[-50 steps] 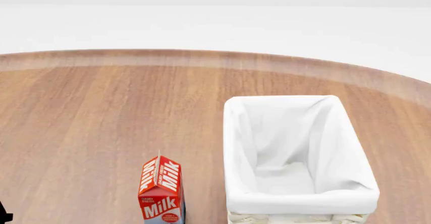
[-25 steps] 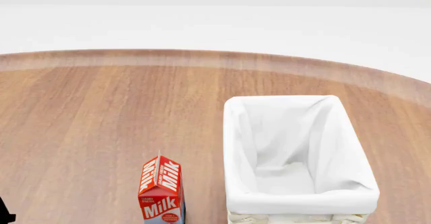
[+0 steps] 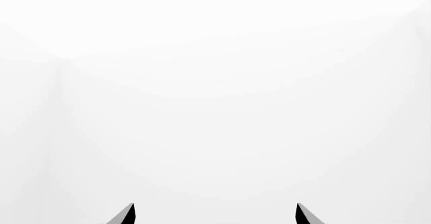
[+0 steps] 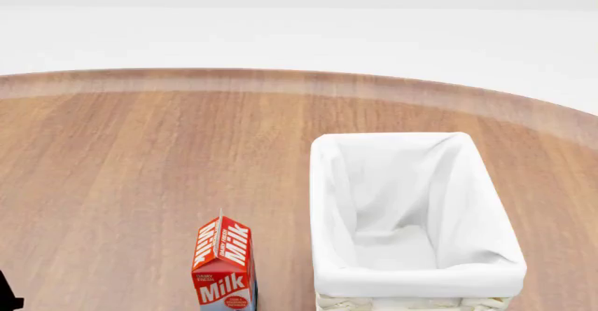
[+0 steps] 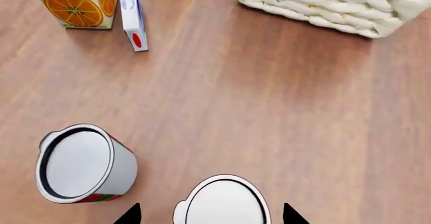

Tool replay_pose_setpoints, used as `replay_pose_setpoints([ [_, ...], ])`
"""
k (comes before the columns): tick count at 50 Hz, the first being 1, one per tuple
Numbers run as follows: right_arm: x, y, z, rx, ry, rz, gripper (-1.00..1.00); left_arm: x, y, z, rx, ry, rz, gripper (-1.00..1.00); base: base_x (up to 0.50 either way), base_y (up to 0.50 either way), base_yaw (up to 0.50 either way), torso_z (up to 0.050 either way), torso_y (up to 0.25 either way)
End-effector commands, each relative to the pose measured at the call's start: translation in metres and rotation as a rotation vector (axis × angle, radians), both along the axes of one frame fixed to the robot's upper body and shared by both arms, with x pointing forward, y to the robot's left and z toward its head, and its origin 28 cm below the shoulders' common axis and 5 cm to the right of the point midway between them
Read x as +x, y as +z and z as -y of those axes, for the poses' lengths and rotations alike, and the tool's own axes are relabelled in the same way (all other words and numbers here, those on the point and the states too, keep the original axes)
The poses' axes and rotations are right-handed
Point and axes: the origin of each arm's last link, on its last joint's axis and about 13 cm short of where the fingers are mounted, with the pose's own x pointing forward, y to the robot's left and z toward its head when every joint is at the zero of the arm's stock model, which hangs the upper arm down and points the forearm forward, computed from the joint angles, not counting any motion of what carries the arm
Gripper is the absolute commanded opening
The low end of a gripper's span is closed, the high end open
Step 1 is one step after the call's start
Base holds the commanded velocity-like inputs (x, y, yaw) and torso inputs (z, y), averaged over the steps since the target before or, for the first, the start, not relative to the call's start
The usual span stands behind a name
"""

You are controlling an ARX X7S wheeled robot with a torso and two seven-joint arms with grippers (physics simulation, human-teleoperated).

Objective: Pick up the alphabet soup and the tomato sauce, and put them in the basket.

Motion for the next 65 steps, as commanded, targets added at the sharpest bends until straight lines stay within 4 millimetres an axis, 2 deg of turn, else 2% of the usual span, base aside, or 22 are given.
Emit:
replay_pose_setpoints([
  [1, 0.001, -0.006, 0.000, 0.005, 0.000, -0.005, 1.00, 0.001, 0.000, 0.000, 0.000, -0.002, -0.001, 1.00, 0.00, 0.00, 0.00, 0.000, 0.000],
  [39, 0.004, -0.024, 0.003, 0.020, -0.013, -0.027, 1.00, 0.001, -0.004, 0.002, 0.003, -0.006, -0.007, 1.00, 0.00, 0.00, 0.00, 0.000, 0.000],
  [65, 0.006, -0.028, 0.006, 0.027, -0.031, -0.030, 1.00, 0.002, -0.003, 0.004, 0.006, -0.012, -0.008, 1.00, 0.00, 0.00, 0.00, 0.000, 0.000],
])
